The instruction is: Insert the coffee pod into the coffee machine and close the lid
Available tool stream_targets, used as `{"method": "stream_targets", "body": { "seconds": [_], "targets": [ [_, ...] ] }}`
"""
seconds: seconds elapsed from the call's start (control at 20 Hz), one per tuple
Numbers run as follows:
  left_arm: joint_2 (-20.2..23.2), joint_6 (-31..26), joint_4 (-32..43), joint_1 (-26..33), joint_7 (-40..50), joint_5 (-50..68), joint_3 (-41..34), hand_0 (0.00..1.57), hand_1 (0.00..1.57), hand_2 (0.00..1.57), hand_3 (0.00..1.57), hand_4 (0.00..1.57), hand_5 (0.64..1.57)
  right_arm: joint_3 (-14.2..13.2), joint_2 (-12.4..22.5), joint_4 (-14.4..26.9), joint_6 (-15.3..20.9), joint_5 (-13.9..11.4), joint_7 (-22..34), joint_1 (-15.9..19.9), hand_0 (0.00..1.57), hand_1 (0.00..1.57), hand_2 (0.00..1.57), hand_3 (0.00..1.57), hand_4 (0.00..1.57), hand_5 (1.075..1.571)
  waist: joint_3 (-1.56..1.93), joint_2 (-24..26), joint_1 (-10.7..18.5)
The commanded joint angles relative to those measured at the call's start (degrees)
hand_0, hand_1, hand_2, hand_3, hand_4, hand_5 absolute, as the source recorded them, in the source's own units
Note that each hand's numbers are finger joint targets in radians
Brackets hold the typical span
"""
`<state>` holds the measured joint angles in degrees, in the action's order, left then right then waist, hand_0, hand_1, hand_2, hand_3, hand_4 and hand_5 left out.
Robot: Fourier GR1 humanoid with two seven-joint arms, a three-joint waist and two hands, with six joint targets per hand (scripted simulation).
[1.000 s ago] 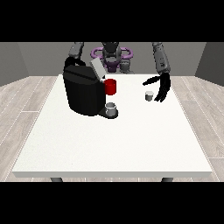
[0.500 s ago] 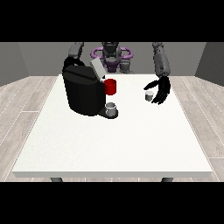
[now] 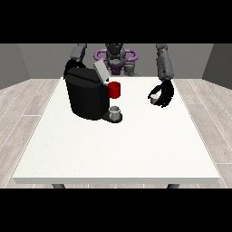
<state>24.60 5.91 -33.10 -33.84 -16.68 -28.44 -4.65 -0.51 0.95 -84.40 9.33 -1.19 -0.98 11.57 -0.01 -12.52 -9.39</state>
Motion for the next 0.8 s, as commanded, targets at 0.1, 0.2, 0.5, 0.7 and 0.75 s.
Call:
{"method": "stream_targets", "body": {
  "seconds": [0.1,0.2,0.5,0.7,0.75],
  "targets": [
    [0.7,5.5,2.2,-2.5,-2.6,-3.2,0.1,0.99,0.99,1.09,0.87,0.29,1.571,-1.5,0.5,0.3,-1.6,2.2,-1.6,1.9,0.00,0.00,0.00,0.00,0.51,1.571,-0.01,-3.9,-1.2],
    [4.7,2.4,4.7,-1.0,-5.1,-3.5,-0.3,0.90,0.90,1.01,0.78,0.31,1.571,-1.0,1.7,-2.5,-2.4,1.8,-1.8,0.4,0.00,0.00,0.00,0.00,0.53,1.571,-0.03,-3.7,-1.3],
    [1.6,3.2,3.5,-4.2,-5.1,-4.9,0.6,1.27,1.27,1.40,1.36,0.51,1.571,-0.5,-0.9,2.1,-0.5,1.8,-4.7,-0.2,0.00,0.00,0.00,0.00,0.42,1.571,-0.01,-2.3,-0.1],
    [1.6,-2.9,1.4,-7.7,-5.7,-4.9,2.0,1.48,1.48,1.47,1.41,0.63,1.571,1.0,-0.9,4.6,3.5,2.4,-3.3,0.8,0.00,0.00,0.00,0.00,0.44,1.571,0.01,0.3,1.1],
    [2.8,-3.1,1.7,-6.7,-7.8,-4.4,1.3,1.45,1.45,1.45,1.39,0.62,1.571,-2.6,1.6,2.5,-0.8,3.6,2.0,1.9,0.00,0.00,0.00,0.00,0.44,1.571,-0.01,1.7,0.1]
  ]
}}
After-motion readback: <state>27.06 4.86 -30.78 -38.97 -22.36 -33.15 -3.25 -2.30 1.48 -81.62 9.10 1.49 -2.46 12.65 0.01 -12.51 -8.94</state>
